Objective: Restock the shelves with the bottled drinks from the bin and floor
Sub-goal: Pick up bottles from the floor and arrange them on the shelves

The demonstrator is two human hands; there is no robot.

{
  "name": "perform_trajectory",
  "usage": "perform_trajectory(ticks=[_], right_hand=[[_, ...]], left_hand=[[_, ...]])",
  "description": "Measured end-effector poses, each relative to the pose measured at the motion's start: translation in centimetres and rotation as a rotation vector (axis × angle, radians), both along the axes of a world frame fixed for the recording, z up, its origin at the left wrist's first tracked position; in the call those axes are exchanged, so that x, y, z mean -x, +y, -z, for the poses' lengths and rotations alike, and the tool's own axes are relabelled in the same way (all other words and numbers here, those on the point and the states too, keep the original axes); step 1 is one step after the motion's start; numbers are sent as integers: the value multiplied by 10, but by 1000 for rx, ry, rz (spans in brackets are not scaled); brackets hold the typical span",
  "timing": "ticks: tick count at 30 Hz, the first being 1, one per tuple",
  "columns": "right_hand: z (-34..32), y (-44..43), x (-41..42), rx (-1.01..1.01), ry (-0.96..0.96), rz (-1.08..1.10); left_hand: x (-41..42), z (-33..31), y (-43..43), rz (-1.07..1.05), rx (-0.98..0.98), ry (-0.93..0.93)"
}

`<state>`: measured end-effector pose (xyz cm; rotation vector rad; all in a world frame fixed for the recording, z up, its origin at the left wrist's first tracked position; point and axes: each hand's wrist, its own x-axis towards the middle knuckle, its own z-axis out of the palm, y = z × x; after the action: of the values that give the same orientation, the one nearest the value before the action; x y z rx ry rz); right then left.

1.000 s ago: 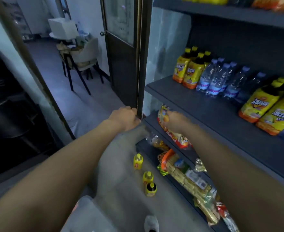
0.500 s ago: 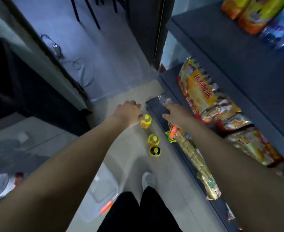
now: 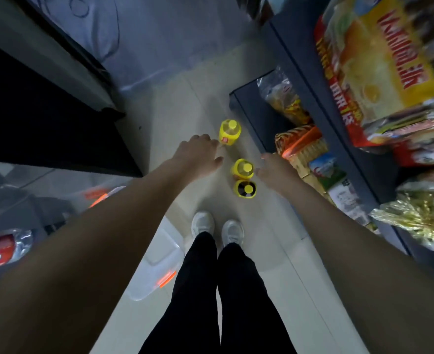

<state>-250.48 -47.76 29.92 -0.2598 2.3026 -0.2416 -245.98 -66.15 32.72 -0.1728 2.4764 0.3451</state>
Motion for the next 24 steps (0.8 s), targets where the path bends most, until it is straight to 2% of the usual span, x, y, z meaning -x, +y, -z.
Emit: perform_trajectory(ticks=[9,13,16,24], right_hand=[[143,23,-20,18,-59,93],[200,34,-28,-20,-33,41],[237,40,-39,-41,-21,-7],[317,46,-51,-10,-52,53]], left_hand=[[-7,133,27,20,-54,-86],[-8,197,40,1,-73,-132],[-12,241,46,-18,-89,-161],[-23,329,53,18,-83,-201]])
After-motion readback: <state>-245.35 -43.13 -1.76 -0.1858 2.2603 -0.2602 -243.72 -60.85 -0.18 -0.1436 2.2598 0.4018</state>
